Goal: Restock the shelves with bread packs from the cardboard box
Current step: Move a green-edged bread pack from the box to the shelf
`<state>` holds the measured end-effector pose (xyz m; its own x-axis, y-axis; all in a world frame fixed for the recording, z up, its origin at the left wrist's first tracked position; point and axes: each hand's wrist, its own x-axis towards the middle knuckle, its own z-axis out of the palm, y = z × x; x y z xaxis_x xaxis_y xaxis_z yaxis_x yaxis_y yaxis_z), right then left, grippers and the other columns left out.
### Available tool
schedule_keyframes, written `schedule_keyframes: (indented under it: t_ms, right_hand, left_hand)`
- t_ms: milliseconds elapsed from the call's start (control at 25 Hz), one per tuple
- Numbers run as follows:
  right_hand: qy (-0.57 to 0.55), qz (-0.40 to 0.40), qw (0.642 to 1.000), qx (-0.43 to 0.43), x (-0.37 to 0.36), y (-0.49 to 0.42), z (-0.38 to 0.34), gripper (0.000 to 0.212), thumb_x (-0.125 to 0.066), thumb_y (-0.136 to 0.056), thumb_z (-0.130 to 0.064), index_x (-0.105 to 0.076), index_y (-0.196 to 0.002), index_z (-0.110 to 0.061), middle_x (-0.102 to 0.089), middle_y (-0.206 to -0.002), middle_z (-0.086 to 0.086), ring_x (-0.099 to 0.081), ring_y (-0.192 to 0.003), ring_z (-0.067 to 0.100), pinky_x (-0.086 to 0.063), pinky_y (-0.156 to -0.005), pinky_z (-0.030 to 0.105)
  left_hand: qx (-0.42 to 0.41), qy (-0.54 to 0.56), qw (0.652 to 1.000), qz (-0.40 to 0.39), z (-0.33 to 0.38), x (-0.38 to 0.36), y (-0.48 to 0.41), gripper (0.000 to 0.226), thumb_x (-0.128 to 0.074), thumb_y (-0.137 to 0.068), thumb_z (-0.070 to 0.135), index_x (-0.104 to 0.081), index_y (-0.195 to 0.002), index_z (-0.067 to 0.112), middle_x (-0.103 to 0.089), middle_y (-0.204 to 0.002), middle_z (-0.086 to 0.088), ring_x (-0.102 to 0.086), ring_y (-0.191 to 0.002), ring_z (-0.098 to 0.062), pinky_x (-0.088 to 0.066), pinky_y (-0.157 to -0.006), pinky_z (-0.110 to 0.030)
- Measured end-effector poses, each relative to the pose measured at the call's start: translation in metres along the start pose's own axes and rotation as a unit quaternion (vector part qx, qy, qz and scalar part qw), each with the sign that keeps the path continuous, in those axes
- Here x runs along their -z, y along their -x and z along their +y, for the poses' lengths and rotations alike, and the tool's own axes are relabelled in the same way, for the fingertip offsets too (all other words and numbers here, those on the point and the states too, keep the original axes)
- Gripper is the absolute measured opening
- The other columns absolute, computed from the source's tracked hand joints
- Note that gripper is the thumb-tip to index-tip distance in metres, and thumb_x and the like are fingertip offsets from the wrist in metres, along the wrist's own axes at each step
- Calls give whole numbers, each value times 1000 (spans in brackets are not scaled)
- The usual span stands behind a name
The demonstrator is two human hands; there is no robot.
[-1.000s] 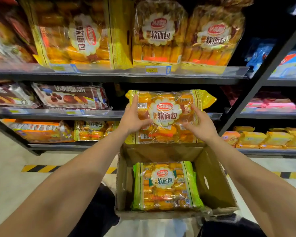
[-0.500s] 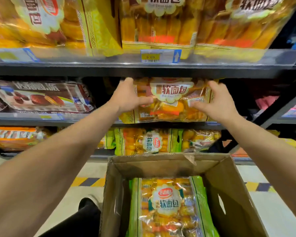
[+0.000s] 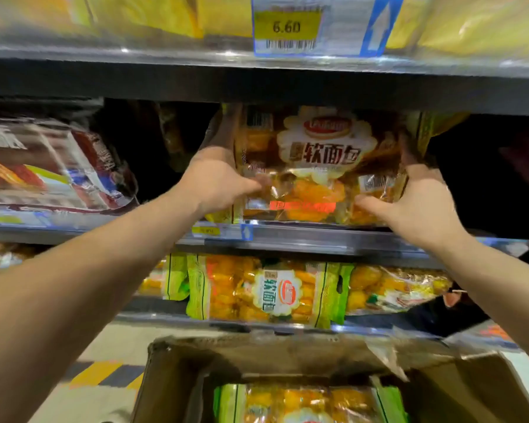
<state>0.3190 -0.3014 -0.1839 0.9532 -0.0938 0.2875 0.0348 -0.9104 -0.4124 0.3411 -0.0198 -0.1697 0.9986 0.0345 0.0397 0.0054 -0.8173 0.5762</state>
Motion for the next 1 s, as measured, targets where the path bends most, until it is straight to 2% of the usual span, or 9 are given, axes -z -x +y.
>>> schedule_keyframes:
  t_ms: [40,120,200,320,400,520,600,800,1000]
  right_hand:
    - [3,-1,1000,-3,-8,-6,-1,91,-72,-74,-54,-33,-146,-14,-58,-124,22,-52,-116,39,-45,-89,38]
    - [25,1,999,-25,-19,-19,-2,101,-69,-74,-61,-13,-152,-31,-57,-130,21,-58,-106,40,-51,-79,37]
    - [60,3,997,-46,-30,-34,1,100,-64,-71,-69,-10,-150,-39,-50,-140,18,-59,-100,39,-49,-68,31]
    - [7,35,999,-18,-48,-51,16,110,-77,-71,-51,1,-148,-47,-24,-158,4,-36,-137,32,-43,-102,38]
    - [-34,43,998,19,-54,-60,24,122,-83,-63,-49,7,-147,-50,-15,-160,0,-22,-144,26,-29,-115,39]
    - [-33,-7,999,39,-53,-73,34,131,-85,-59,-50,14,-145,-51,-3,-162,-3,-12,-147,22,-16,-116,32]
    - [-29,-18,999,39,-53,-84,38,134,-85,-57,-51,17,-143,-52,1,-162,-3,-9,-148,24,-17,-118,37]
    - [-18,43,997,59,-70,-110,44,131,-82,-59,-55,17,-145,-49,2,-162,2,-6,-148,27,-19,-119,44]
    - [14,77,996,38,-85,-132,40,128,-79,-63,-56,19,-144,-47,4,-162,-3,-1,-148,30,-19,-115,58]
  left_hand:
    - [9,12,1000,-6,-6,-5,-10,42,-74,-78,44,-66,-104,12,-68,-97,-12,-63,-97,-26,-42,-67,-7]
    - [-31,-19,999,25,-12,-9,-27,90,-78,-71,48,-36,-145,19,-47,-142,-14,-44,-130,-26,-38,-101,-26]
    - [-104,-52,990,79,-11,-12,-40,115,-79,-67,50,-8,-152,20,-25,-156,-10,-27,-141,-24,-23,-115,-31]
    - [-180,13,977,109,-13,-21,-60,127,-85,-62,46,3,-152,29,-19,-158,-6,-26,-143,-24,-27,-116,-40]
    - [-188,60,976,94,-22,-29,-71,138,-89,-52,48,8,-150,38,-12,-160,1,-21,-145,-19,-26,-116,-40]
    - [-192,75,975,86,-29,-37,-84,145,-90,-46,52,12,-148,43,-7,-160,5,-18,-145,-16,-24,-115,-39]
    - [-184,34,977,103,-27,-41,-96,146,-89,-48,49,16,-148,40,-3,-161,1,-14,-145,-17,-22,-115,-36]
    - [-220,4,965,145,-21,-54,-121,142,-85,-54,52,20,-148,34,5,-161,0,-10,-146,-18,-24,-110,-35]
    - [-199,-53,958,199,-20,-61,-141,136,-82,-59,55,18,-149,32,2,-162,-6,-14,-146,-28,-31,-109,-47]
